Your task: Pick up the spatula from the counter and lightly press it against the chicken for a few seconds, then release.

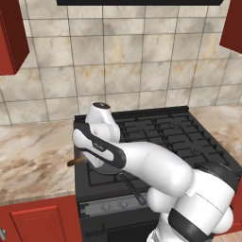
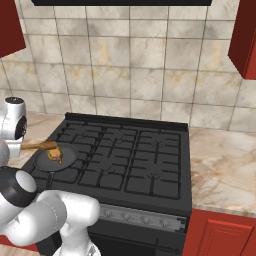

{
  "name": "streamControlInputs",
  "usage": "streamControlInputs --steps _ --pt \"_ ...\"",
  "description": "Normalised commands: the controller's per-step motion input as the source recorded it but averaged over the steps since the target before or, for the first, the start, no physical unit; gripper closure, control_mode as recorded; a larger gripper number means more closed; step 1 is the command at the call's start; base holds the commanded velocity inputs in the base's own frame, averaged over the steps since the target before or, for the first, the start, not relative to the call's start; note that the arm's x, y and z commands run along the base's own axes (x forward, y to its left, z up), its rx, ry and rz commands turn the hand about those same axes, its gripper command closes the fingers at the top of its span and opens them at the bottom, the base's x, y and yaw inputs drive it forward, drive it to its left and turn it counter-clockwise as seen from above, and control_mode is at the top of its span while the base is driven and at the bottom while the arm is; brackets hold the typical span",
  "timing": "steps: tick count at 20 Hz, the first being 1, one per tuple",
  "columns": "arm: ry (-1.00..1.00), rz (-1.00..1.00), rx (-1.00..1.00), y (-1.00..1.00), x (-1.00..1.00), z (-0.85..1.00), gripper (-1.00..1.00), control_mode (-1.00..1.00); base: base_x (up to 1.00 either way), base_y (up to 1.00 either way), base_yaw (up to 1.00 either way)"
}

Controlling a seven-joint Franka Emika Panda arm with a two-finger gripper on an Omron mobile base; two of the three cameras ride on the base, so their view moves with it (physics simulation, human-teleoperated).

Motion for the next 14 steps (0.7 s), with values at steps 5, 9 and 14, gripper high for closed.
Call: streamControlInputs --steps 5,9,14 --pt "0.05 -0.03 0.02 -0.11 0.0 0.0 1.0 -1.0 0.0 0.0 0.0" --pt "0.07 -0.02 0.02 -0.11 0.0 0.0 1.0 -1.0 0.0 0.0 0.0" --pt "0.07 0.0 0.01 -0.01 0.03 0.0 1.0 -1.0 0.0 0.0 0.0"
